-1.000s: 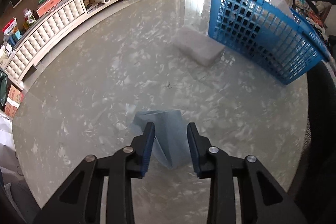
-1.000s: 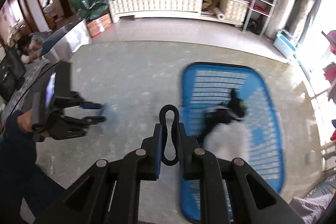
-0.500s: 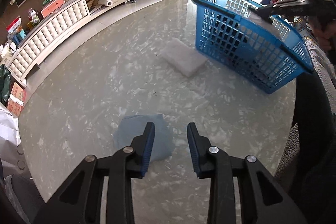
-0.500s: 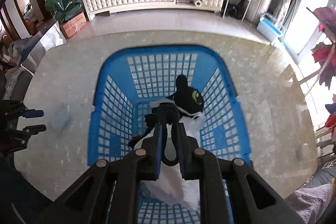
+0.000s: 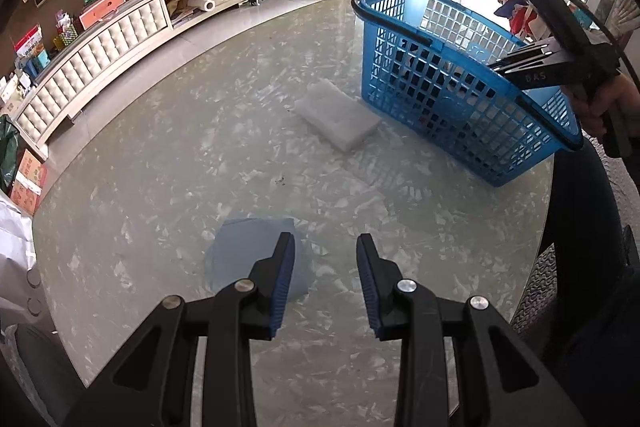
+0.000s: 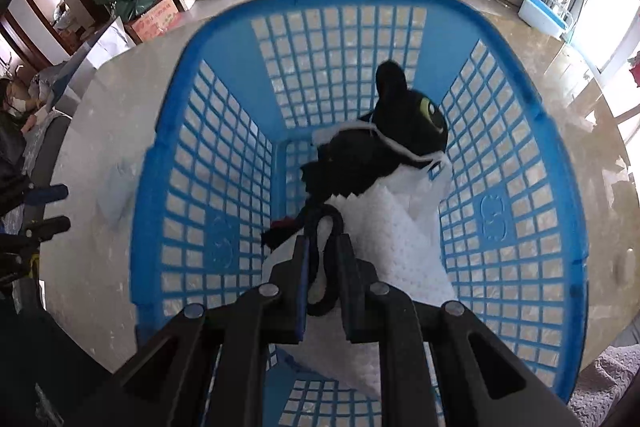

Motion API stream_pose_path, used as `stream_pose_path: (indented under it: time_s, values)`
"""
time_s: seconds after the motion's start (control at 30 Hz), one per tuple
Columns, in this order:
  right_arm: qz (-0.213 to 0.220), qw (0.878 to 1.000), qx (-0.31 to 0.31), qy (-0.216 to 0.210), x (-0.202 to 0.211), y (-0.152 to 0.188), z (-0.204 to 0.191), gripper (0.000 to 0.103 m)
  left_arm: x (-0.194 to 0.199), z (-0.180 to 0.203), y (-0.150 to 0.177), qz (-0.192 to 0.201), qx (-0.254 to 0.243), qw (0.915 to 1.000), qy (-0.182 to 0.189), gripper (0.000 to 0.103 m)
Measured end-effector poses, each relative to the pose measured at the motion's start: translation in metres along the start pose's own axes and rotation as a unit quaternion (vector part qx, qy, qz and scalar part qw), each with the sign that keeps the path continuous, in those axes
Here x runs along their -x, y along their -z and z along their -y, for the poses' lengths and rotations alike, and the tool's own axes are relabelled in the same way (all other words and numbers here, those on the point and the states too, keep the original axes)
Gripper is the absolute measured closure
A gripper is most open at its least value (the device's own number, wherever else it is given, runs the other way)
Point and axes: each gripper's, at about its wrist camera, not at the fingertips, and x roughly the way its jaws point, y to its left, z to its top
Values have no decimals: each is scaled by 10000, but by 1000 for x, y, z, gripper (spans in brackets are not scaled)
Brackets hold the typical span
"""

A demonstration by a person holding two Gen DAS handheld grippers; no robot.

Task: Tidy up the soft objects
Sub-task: 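Carry the black ring over the basket with the right gripper and release it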

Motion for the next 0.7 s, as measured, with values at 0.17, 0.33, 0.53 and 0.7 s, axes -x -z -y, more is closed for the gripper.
stream_pose_path:
  time_s: [0.17,0.33,0.53,0.7]
  values:
    - [-271,9995,118,111,-6,-2,-1,91,5,3,-3,31,53,10000,-26,73]
    - [-296,9981,406,346,-2,-1,-16,76,15,9,-8,94,87,9999,-76,73]
    - [-165,9950,523,834,10,3,-22,44,33,23,-19,191,68,9997,-151,73]
    - [88,9970,394,667,32,10,-7,9,42,35,-28,257,92,9995,-145,73]
